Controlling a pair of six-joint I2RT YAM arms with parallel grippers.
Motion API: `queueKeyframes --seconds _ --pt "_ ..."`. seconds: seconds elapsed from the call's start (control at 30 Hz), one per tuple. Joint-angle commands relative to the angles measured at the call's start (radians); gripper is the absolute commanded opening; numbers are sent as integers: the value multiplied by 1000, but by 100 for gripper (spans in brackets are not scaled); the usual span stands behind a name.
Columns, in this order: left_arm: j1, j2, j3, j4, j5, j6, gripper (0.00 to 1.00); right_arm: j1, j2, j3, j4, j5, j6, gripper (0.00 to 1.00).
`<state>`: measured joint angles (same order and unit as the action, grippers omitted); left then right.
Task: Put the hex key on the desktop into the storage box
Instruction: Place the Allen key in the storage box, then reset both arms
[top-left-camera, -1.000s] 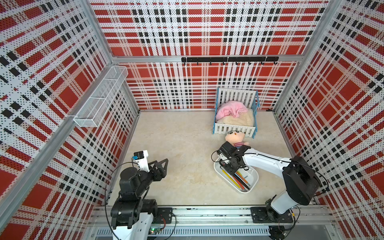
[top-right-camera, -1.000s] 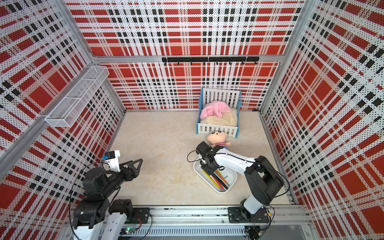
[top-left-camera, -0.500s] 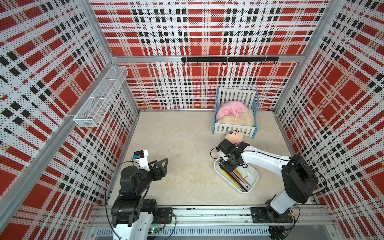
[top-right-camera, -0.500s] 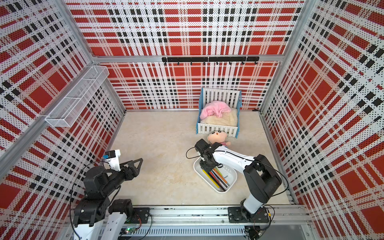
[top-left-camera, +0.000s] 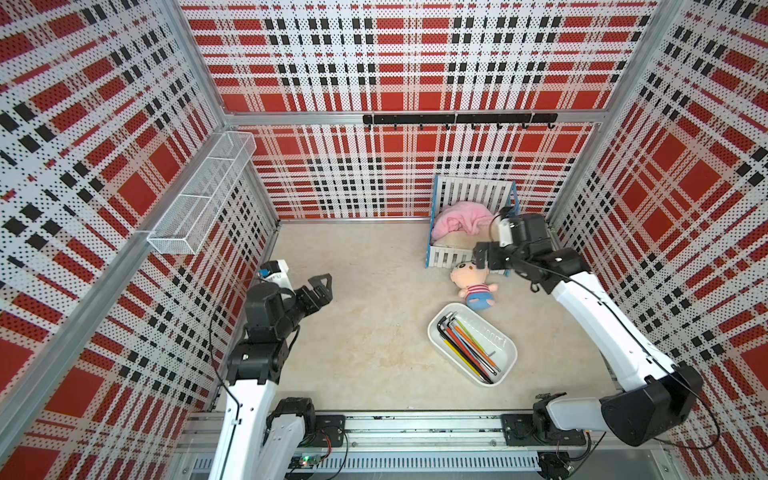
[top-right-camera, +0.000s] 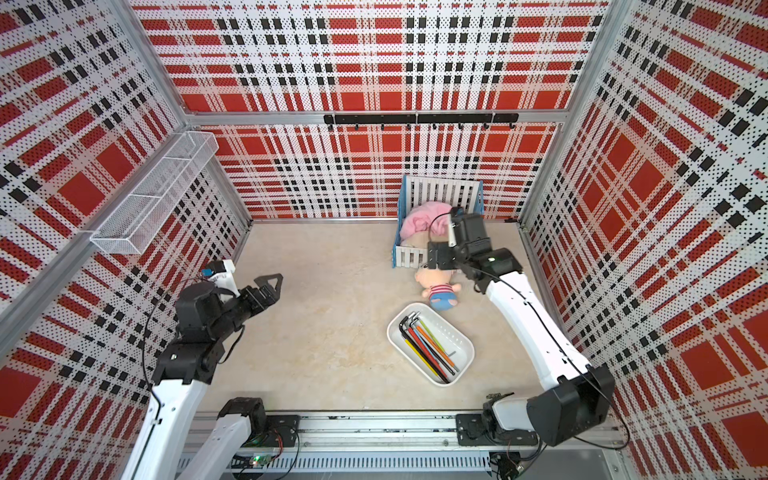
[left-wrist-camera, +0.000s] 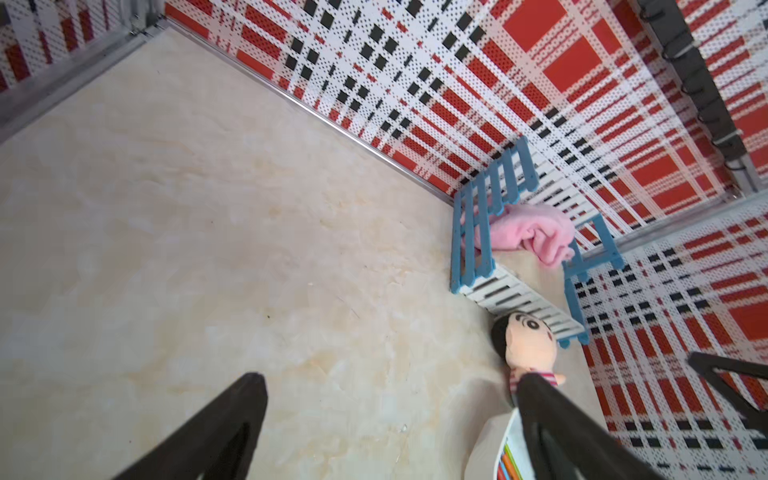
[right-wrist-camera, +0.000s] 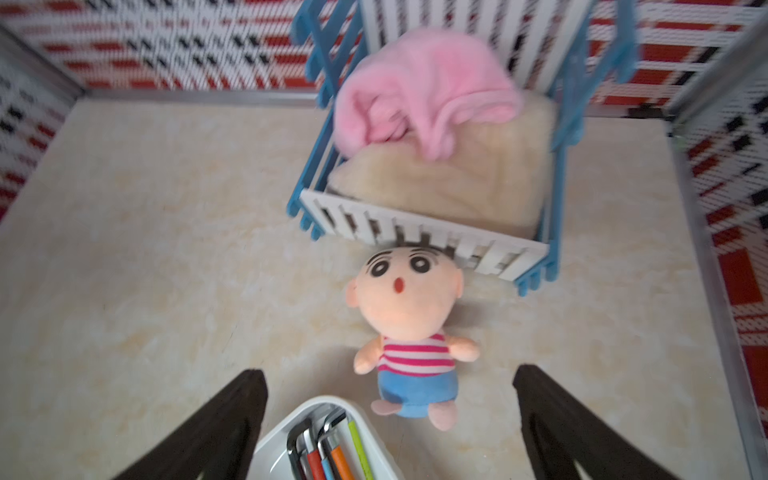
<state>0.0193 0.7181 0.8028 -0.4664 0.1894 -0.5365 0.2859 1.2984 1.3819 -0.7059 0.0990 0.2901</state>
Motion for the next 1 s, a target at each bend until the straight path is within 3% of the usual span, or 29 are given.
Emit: queueKeyframes --seconds 0.0,0.07,0.13,0.17,0.27,0.37,0.4,0.5,0.67,0.77,0.83,0.97 --pt "-37 49 54 100 -296 -21 99 -26 -125 -82 155 55 76 100" --pt "-71 106 57 102 -496 -71 99 -25 -143 -108 155 244 138 100" --pt "-149 171 18 167 -737 -128 99 -27 -164 -196 230 365 103 100" --pt "-187 200 -8 219 -802 -111 99 -29 -184 -263 318 396 59 100" --pt "-275 277 -134 529 -910 119 99 -42 -242 -496 582 558 -14 100" --pt "-317 351 -295 852 -1014 363 99 -100 -222 -674 757 576 -12 100" --pt "-308 388 -331 930 -1041 376 99 -115 -199 -712 774 589 -9 100" --pt "-216 477 -394 1095 -866 412 99 -143 -121 -810 883 562 -30 100" --pt "-171 651 -391 1213 -808 434 99 -146 -29 -1002 1313 484 -167 100" --pt "-163 733 -437 1384 -800 450 99 -149 67 -1029 1450 424 -242 100" --pt "-165 761 -428 1428 -774 494 99 -157 105 -1016 1507 319 -293 100" --pt "-172 838 -438 1575 -782 543 99 -186 187 -972 1555 160 -268 100"
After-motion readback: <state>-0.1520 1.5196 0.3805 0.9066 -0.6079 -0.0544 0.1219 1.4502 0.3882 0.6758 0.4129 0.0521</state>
